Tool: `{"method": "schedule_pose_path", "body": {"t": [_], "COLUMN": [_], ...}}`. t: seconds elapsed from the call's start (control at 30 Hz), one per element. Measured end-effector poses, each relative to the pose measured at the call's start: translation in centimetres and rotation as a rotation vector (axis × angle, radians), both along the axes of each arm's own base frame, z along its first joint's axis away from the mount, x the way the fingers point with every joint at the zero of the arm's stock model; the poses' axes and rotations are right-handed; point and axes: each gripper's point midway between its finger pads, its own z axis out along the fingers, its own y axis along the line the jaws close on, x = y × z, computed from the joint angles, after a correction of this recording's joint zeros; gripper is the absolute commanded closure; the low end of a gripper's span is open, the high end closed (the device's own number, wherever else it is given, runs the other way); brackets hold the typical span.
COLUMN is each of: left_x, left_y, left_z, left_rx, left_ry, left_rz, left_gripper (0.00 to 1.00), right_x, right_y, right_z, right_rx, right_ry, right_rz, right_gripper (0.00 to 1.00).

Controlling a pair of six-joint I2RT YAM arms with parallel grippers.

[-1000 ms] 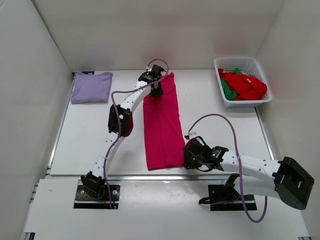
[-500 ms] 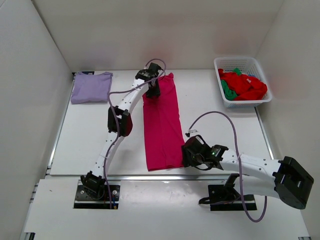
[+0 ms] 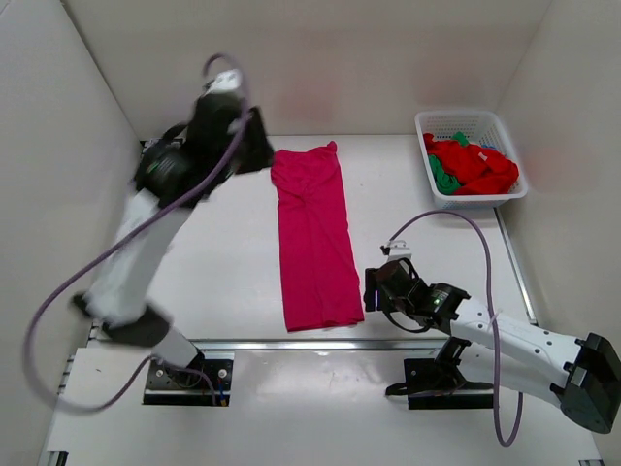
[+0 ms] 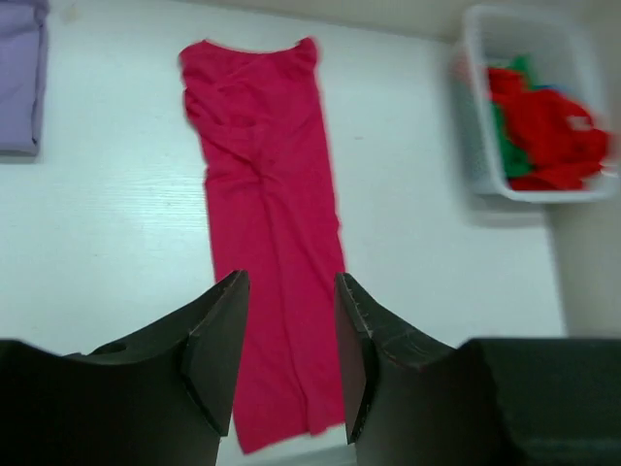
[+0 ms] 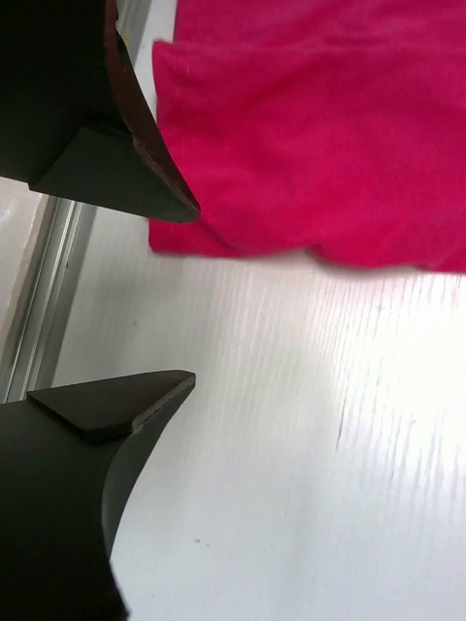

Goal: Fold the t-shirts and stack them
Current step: Rotate the tshirt 90 degrees, then grab the bottom of the folded rectangular tshirt with both arms

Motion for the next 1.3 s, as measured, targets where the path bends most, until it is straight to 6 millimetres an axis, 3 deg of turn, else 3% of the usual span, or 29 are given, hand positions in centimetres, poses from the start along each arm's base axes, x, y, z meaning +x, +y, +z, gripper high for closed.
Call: {"method": "schedule_pose_path", "body": {"t": [0.07, 0.13, 0.17, 0.2, 0.27, 0.43, 0.5, 0.53, 0.6, 0.83, 1.0, 1.13, 1.3], "left_x": [-7.1, -11.9, -13.4, -14.7, -16.3, -18.3, -20.8, -21.6, -22.8, -24.0, -23.3, -24.0, -24.0], "left_y": [2.1, 6.2, 8.5, 10.6, 12.4, 11.2, 10.0, 9.4, 7.6, 1.7, 0.4, -0.4, -2.0], "left_z": [2.7, 1.5, 0.0, -2.5, -9.0, -26.2, -30.6, -31.7, -33.0, -34.0, -35.6, -37.9, -38.1], "left_rx": [-0.072, -0.122, -0.148, -0.162, -0.167, -0.191, -0.200, -0.207, -0.235, -0.275, -0.258, -0.184, -0.189], "left_ry": [-0.077, -0.102, -0.123, -0.120, -0.039, 0.337, 0.446, 0.467, 0.486, 0.488, 0.502, 0.545, 0.540], "left_rz": [-0.042, -0.028, 0.009, 0.052, 0.092, 0.101, 0.065, 0.044, -0.015, -0.162, -0.147, -0.163, -0.188], "left_gripper": [0.48, 0.48, 0.48, 0.50, 0.52, 0.53, 0.52, 0.52, 0.53, 0.58, 0.62, 0.62, 0.61], "right_x": [0.1, 0.3, 0.3, 0.4, 0.4, -0.3, -0.7, -0.9, -1.4, -2.3, -2.5, -2.4, -2.2], "right_y": [-0.5, -1.0, -1.1, -1.3, -1.4, -0.2, 0.4, 0.7, 1.3, 1.8, 1.3, 1.5, 2.0], "right_z": [-0.2, -0.6, -0.8, -1.0, -1.4, -2.0, -2.4, -2.6, -3.0, -3.9, -4.7, -4.7, -4.7], "right_rx": [-0.026, -0.048, -0.056, -0.062, -0.066, -0.043, -0.036, -0.036, -0.034, -0.009, -0.004, 0.006, 0.018], "right_ry": [-0.003, 0.006, 0.011, 0.019, 0.037, 0.074, 0.092, 0.101, 0.119, 0.162, 0.185, 0.186, 0.184], "right_rz": [-0.014, -0.028, -0.032, -0.038, -0.045, -0.020, -0.007, -0.003, 0.010, -0.005, -0.022, -0.025, -0.027], "right_gripper": [0.40, 0.41, 0.42, 0.43, 0.44, 0.48, 0.48, 0.48, 0.47, 0.48, 0.48, 0.48, 0.48]}}
